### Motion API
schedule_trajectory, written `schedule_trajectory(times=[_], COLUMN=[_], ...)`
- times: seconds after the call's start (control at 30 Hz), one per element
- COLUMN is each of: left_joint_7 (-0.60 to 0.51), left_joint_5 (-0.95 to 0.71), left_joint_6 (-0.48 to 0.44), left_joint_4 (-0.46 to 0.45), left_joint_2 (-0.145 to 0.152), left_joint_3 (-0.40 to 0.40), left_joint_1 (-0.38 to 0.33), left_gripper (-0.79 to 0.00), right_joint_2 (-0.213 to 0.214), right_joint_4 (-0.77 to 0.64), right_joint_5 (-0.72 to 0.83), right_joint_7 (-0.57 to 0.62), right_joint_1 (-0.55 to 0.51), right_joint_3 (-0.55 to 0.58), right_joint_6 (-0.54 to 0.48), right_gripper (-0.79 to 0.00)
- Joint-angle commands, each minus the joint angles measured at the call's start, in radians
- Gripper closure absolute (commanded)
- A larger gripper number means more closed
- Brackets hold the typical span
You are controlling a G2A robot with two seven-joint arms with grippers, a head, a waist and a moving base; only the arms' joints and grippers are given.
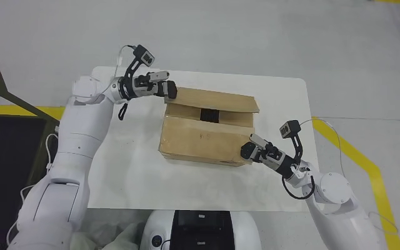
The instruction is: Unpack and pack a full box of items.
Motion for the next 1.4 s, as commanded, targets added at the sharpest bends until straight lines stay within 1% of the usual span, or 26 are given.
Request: schedule_trajectory(times=[0.0, 0.17, 0.27, 0.63, 0.8, 1.03, 1.1, 1.2, 1.37], left_joint_7=[-0.003, 0.001, 0.003, 0.040, 0.065, 0.091, 0.097, 0.137, 0.184], left_joint_5=[0.009, 0.039, 0.065, 0.100, 0.100, 0.081, 0.086, 0.066, 0.085], left_joint_6=[0.009, 0.019, 0.025, 0.039, 0.056, 0.080, 0.074, 0.079, 0.097], left_joint_4=[-0.007, -0.031, -0.043, -0.073, -0.075, -0.073, -0.073, -0.071, -0.116], left_joint_2=[0.004, 0.014, 0.021, 0.036, 0.040, 0.047, 0.052, 0.064, 0.090], left_joint_3=[-0.003, -0.015, -0.022, -0.039, -0.044, -0.064, -0.081, -0.138, -0.232], left_joint_1=[0.014, 0.042, 0.058, 0.096, 0.101, 0.105, 0.108, 0.124, 0.183], left_gripper=[-0.785, -0.785, -0.785, -0.785, -0.785, -0.785, -0.785, -0.785, -0.785], right_joint_2=[0.000, 0.000, -0.002, -0.012, -0.015, -0.020, -0.022, -0.022, -0.022], right_joint_4=[0.000, 0.000, -0.008, 0.040, 0.073, 0.127, 0.138, 0.147, 0.156], right_joint_5=[0.000, 0.000, 0.006, 0.037, -0.029, -0.058, -0.061, -0.062, -0.053], right_joint_7=[0.000, 0.000, -0.024, -0.065, -0.116, -0.158, -0.162, -0.164, -0.166], right_joint_1=[0.000, 0.000, 0.010, 0.124, 0.171, 0.204, 0.210, 0.211, 0.206], right_joint_3=[0.000, 0.000, -0.003, -0.030, -0.041, -0.062, -0.066, -0.068, -0.059], right_joint_6=[0.000, 0.000, 0.001, -0.008, -0.007, 0.013, 0.017, 0.023, 0.035], right_gripper=[-0.785, -0.785, -0.785, -0.785, -0.785, -0.785, -0.785, -0.785, -0.785])
